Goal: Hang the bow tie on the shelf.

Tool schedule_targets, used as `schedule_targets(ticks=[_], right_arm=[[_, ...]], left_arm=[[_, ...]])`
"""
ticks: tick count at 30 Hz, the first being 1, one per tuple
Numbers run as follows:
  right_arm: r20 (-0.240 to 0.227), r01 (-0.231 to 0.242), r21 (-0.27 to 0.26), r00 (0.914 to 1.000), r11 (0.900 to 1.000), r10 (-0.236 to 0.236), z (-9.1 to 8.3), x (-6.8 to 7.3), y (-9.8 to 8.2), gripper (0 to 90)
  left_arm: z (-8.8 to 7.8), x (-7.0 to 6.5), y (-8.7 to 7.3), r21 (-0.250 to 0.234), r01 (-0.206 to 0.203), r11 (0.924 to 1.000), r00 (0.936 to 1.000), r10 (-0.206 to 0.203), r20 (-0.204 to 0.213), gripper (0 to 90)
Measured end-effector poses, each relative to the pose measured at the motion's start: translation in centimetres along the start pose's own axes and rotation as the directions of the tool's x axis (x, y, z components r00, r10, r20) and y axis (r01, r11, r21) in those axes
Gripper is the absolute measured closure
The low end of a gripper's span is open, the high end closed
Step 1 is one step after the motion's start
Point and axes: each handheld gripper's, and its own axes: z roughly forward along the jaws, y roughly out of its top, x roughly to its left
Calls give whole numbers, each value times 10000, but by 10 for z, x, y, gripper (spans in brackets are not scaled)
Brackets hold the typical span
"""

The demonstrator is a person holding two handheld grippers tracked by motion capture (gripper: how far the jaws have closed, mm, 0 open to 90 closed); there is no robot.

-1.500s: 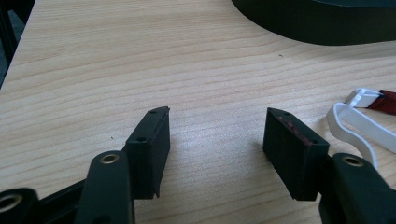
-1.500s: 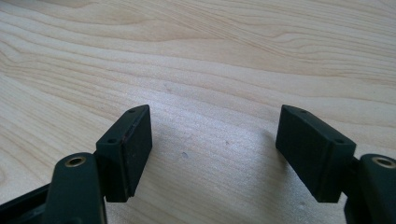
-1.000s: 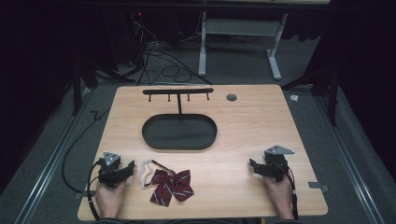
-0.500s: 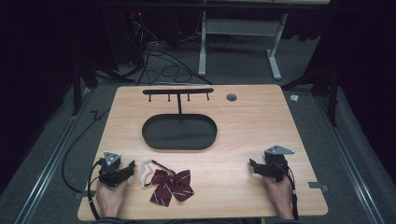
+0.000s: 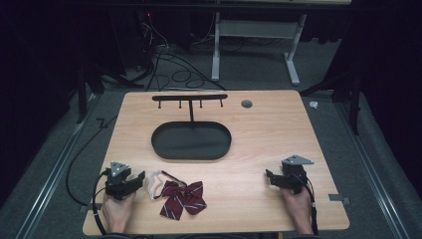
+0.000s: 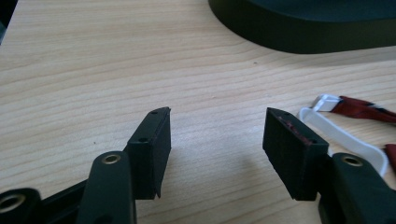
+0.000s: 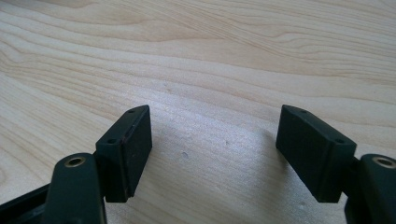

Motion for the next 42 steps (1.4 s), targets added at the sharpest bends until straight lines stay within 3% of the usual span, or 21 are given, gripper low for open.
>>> schedule_targets(ticks=[8,20,35,42], right_arm=[[-4,-13,6,10000,10000,13,0,0,0,283],[-9,-6,4,10000,10000,6,0,0,0,283],[-10,-3,4,10000,10000,3,0,0,0,283],[-14,2,0,10000,10000,-2,0,0,0,282]], left_arm=[[-5,-9,7,-140,-297,9995,9991,301,313,422],[-5,-26,20,-108,-900,9959,9923,906,849,425],[13,-40,30,463,-1475,9880,9840,1418,1082,455],[24,-42,28,805,-1576,9842,9829,1485,1085,489]])
